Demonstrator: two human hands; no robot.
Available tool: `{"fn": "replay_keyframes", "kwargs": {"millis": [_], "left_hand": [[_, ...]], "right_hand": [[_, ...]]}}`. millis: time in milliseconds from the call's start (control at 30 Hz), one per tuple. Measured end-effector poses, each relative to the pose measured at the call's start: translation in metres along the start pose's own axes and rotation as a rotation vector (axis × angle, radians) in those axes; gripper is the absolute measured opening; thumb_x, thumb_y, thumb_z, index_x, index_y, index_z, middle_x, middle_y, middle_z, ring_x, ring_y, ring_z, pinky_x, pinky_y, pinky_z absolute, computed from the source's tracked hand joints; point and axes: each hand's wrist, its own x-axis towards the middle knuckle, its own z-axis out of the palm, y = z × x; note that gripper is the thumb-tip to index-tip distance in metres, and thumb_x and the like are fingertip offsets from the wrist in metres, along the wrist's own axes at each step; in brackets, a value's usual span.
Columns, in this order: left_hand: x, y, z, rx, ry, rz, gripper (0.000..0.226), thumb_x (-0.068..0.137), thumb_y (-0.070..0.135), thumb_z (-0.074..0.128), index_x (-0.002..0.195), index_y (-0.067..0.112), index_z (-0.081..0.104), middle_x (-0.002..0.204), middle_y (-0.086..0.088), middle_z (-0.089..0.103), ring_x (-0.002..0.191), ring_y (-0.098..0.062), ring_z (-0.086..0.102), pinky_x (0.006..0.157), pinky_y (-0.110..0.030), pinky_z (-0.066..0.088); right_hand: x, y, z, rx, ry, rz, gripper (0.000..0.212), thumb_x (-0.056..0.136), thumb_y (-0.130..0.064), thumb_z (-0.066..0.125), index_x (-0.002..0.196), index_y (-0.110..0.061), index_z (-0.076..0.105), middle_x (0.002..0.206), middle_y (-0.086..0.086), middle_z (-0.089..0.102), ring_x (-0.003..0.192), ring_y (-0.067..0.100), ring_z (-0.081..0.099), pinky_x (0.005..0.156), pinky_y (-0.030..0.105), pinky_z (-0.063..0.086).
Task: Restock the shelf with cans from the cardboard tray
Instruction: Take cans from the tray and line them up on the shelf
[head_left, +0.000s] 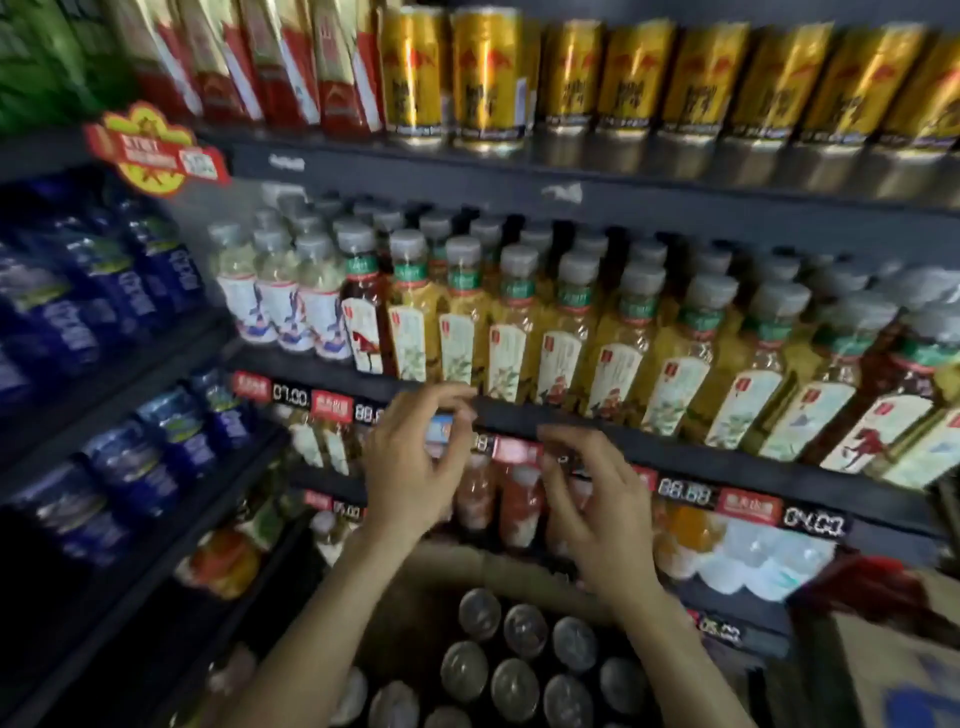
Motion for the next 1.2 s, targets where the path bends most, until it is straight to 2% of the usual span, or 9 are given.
{"fn": "replay_keyframes", "kwargs": {"millis": [100, 167, 300, 467, 633, 800, 967, 1100, 1200], "left_hand": [[-0.063, -0.049, -0.016, 0.148, -0.345, -0.355, 0.025, 0.086, 0.026, 0.058, 0.111, 0.024, 0.061, 0.097, 0.011, 0.067, 0.094, -0.008, 0.062, 0.078, -0.023, 0.047], [-0.107, -0.079, -0.032, 0.189, -0.498, -0.558, 0.029, 0.085, 0.019, 0.062, 0.114, 0.021, 0.061, 0.103, 0.007, 0.068, 0.097, -0.011, 0.063, 0.079, -0.023, 0.045], [-0.176, -0.110, -0.062, 0.254, -0.665, -0.684, 0.032, 0.084, 0.015, 0.063, 0.116, 0.018, 0.061, 0.112, -0.001, 0.066, 0.107, -0.019, 0.061, 0.085, -0.031, 0.048], [-0.227, -0.132, -0.068, 0.344, -1.083, -0.483, 0.056, 0.083, 0.014, 0.059, 0.136, 0.024, 0.042, 0.134, 0.001, 0.045, 0.127, -0.018, 0.037, 0.093, -0.026, 0.038], [-0.239, -0.147, -0.054, 0.751, -1.419, -0.074, 0.067, 0.080, 0.025, 0.066, 0.138, 0.011, 0.034, 0.137, -0.007, 0.038, 0.127, -0.027, 0.034, 0.106, -0.035, 0.028], [-0.241, -0.150, -0.042, 0.849, -1.471, -0.005, 0.045, 0.082, 0.012, 0.062, 0.123, 0.011, 0.043, 0.125, -0.011, 0.050, 0.115, -0.030, 0.046, 0.098, -0.038, 0.035], [-0.235, -0.154, -0.041, 0.798, -1.459, 0.002, 0.048, 0.080, 0.014, 0.067, 0.123, 0.011, 0.046, 0.124, -0.011, 0.052, 0.112, -0.029, 0.051, 0.089, -0.037, 0.044], [-0.212, -0.150, -0.058, 0.509, -1.332, -0.129, 0.055, 0.078, 0.020, 0.068, 0.128, 0.021, 0.047, 0.128, 0.000, 0.046, 0.120, -0.021, 0.042, 0.091, -0.032, 0.044], [-0.185, -0.140, -0.078, 0.210, -1.079, -0.290, 0.061, 0.073, 0.034, 0.075, 0.128, 0.027, 0.049, 0.122, 0.009, 0.047, 0.115, -0.011, 0.045, 0.089, -0.023, 0.044]], "right_hand": [[-0.056, 0.016, 0.033, 0.063, -0.236, 0.229, 0.023, 0.089, -0.025, 0.054, 0.112, -0.020, 0.058, 0.101, -0.010, 0.062, 0.087, -0.007, 0.056, 0.074, 0.008, 0.042], [-0.089, 0.027, 0.053, 0.042, -0.412, 0.341, 0.030, 0.087, -0.024, 0.057, 0.116, -0.021, 0.056, 0.102, -0.010, 0.060, 0.085, -0.006, 0.058, 0.071, 0.015, 0.045], [-0.141, 0.041, 0.094, -0.090, -0.691, 0.435, 0.036, 0.085, -0.018, 0.063, 0.120, -0.016, 0.056, 0.114, 0.006, 0.062, 0.097, 0.025, 0.062, 0.074, 0.030, 0.047], [-0.183, 0.039, 0.139, -0.221, -1.011, 0.370, 0.050, 0.080, -0.027, 0.064, 0.128, -0.020, 0.051, 0.124, 0.006, 0.055, 0.114, 0.028, 0.052, 0.089, 0.036, 0.045], [-0.209, 0.036, 0.182, -0.552, -1.234, -0.017, 0.068, 0.042, -0.053, 0.079, 0.096, -0.013, 0.064, 0.086, 0.006, 0.065, 0.082, 0.027, 0.061, 0.070, 0.034, 0.050], [-0.222, 0.036, 0.208, -0.602, -1.255, 0.021, 0.078, 0.037, -0.046, 0.085, 0.104, -0.016, 0.058, 0.078, 0.001, 0.067, 0.073, 0.022, 0.061, 0.065, 0.028, 0.048], [-0.201, 0.027, 0.191, -0.359, -1.095, 0.252, 0.057, 0.074, -0.036, 0.069, 0.121, -0.013, 0.048, 0.112, 0.011, 0.060, 0.102, 0.030, 0.054, 0.081, 0.033, 0.040], [-0.175, 0.020, 0.153, -0.191, -0.859, 0.500, 0.069, 0.061, -0.040, 0.080, 0.120, -0.022, 0.049, 0.115, 0.000, 0.057, 0.098, 0.022, 0.058, 0.073, 0.027, 0.041], [-0.144, 0.014, 0.119, -0.003, -0.671, 0.682, 0.065, 0.060, -0.031, 0.085, 0.116, -0.023, 0.052, 0.111, -0.009, 0.055, 0.099, 0.010, 0.054, 0.072, 0.020, 0.040]]}}
